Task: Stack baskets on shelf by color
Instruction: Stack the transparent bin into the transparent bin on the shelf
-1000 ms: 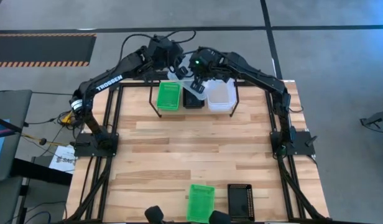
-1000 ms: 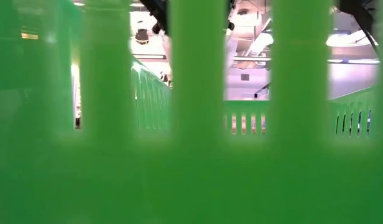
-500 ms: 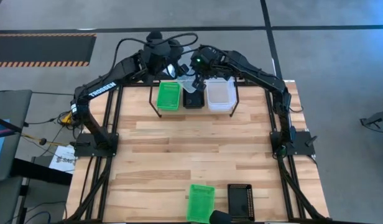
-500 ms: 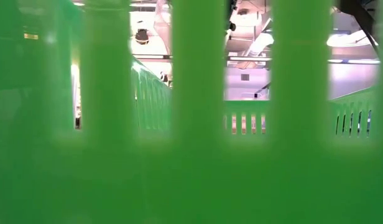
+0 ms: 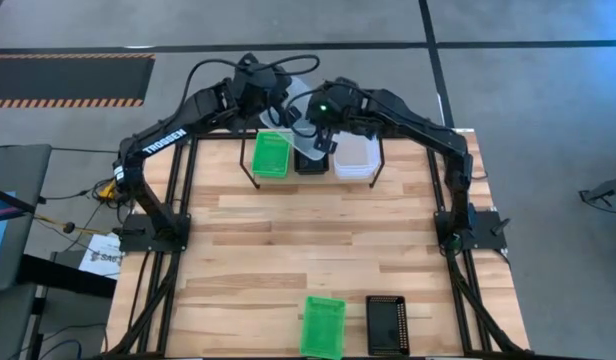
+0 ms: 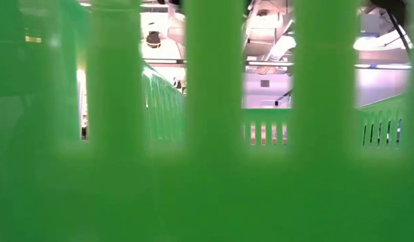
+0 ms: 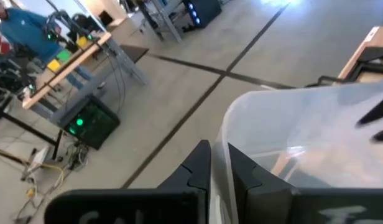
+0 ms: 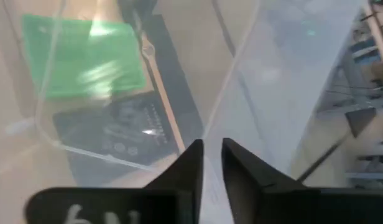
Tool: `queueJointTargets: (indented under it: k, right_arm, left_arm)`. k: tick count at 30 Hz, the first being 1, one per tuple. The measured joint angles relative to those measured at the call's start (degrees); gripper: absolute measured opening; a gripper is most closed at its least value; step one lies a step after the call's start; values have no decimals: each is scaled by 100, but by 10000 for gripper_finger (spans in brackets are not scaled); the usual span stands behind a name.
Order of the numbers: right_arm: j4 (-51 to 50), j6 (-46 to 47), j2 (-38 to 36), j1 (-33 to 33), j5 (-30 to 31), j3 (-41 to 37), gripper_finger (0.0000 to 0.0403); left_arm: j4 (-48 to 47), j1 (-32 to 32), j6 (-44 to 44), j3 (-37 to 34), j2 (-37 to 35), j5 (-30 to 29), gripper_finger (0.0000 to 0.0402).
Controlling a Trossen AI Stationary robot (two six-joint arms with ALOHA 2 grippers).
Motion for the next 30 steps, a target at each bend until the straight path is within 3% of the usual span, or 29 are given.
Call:
queueJointTargets:
  k: [7, 12, 24, 30]
  right_arm:
    - [-213, 37, -215, 198, 325, -6, 157]
    - [-342, 288, -251, 169, 496, -8, 190]
    - [126, 37, -319, 427, 731, 5, 193]
    - [-391, 751, -337, 302, 693, 5, 192]
  left_arm:
    - [-255, 85, -130, -4, 107, 46, 3]
    - [-265, 86, -95, -2, 164, 40, 3]
    - [-317, 315, -111, -19, 723, 200, 3]
    - [-209, 322, -89, -15, 789, 242, 3]
